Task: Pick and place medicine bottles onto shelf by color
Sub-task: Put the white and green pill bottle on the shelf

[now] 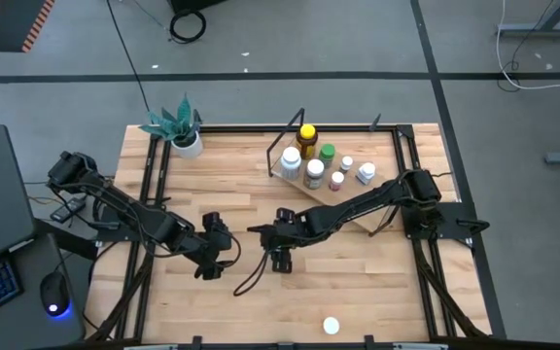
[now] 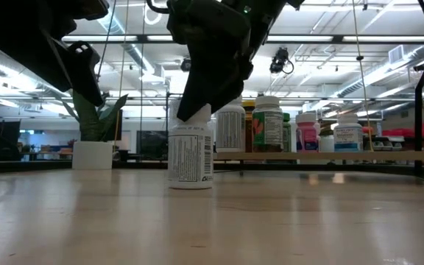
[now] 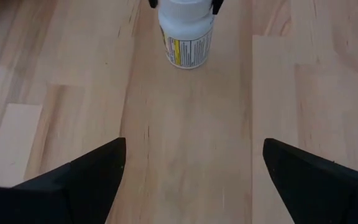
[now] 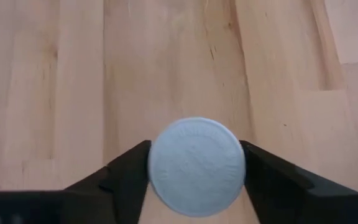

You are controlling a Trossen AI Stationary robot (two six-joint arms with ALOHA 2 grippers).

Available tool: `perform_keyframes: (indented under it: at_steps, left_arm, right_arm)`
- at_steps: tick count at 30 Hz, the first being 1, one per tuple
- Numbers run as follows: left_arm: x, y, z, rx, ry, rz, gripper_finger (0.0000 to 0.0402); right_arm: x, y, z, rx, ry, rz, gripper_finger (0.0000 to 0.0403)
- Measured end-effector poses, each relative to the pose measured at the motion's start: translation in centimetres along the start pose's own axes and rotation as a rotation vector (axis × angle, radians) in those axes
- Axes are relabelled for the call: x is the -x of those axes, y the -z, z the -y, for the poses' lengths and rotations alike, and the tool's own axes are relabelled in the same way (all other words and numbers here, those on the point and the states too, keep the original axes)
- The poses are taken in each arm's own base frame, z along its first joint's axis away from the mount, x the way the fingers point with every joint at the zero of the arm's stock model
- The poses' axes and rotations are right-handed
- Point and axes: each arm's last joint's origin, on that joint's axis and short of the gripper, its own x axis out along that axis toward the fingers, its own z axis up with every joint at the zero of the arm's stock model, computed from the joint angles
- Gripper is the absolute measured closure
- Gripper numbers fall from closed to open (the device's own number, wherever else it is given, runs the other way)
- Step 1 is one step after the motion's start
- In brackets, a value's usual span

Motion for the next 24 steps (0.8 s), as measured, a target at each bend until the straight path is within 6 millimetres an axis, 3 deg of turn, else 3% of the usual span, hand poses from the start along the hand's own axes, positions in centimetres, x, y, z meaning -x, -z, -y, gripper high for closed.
perform_keyframes:
  at_steps: [3,10,14,20,24]
  left_arm:
    - [0.0,0.0,0.0,0.000,0.000,0.000,0.0017]
    - [0.0,0.0,0.0,-0.003,-0.008,0.004,0.0017]
    - [-0.1,-0.1,-0.3,0.005,-0.036,0.015,0.0017]
    - [-0.3,-0.4,-0.8,0.035,-0.066,0.024,0.0017]
    - [-0.2,-0.6,-0.9,0.061,-0.113,0.069,0.0017]
  right_arm:
    - [0.0,-0.2,-0.2,0.009,-0.025,0.015,0.0194]
    - [0.7,-0.4,-0.2,0.010,-0.035,0.029,0.0194]
    - [3.4,-0.6,0.3,-0.021,-0.025,0.020,0.0194]
    - [9.1,0.1,1.5,-0.159,0.091,0.004,0.0191]
    - [11.4,1.9,2.4,-0.289,0.133,0.028,0.0186]
